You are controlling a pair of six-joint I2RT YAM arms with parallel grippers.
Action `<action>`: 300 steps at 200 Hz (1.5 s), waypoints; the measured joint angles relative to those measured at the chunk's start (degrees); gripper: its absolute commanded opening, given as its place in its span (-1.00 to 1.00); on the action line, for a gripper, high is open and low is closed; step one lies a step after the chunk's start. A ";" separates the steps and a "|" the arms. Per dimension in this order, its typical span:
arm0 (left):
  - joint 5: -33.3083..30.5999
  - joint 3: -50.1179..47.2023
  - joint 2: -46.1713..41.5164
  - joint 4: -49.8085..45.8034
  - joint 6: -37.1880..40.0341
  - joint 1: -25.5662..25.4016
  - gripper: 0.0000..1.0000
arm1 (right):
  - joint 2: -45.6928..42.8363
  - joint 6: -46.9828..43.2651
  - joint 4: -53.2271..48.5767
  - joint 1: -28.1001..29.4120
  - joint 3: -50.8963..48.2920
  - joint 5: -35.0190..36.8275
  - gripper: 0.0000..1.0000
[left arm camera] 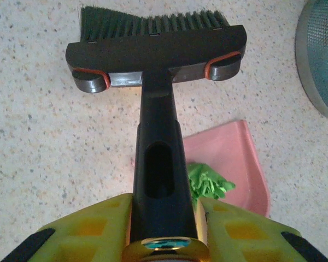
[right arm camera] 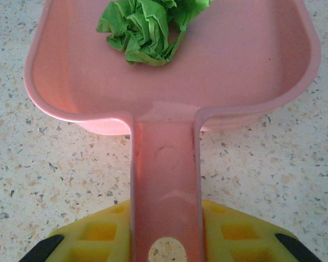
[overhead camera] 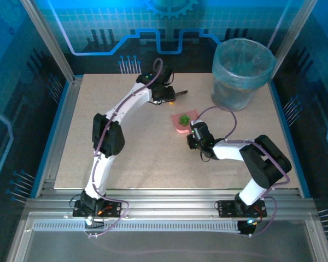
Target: Sweep away the paper scraps from the table
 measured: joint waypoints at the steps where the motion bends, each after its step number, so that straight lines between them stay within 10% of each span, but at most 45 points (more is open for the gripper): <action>1: 0.07 -0.20 -0.11 0.09 -0.02 0.00 -1.00 | 0.00 0.00 0.00 0.00 0.00 0.00 -1.00; 300: 9.90 -45.16 -36.00 17.22 -17.09 -6.05 -1.00 | 0.87 0.02 0.00 0.33 1.01 -0.33 -1.00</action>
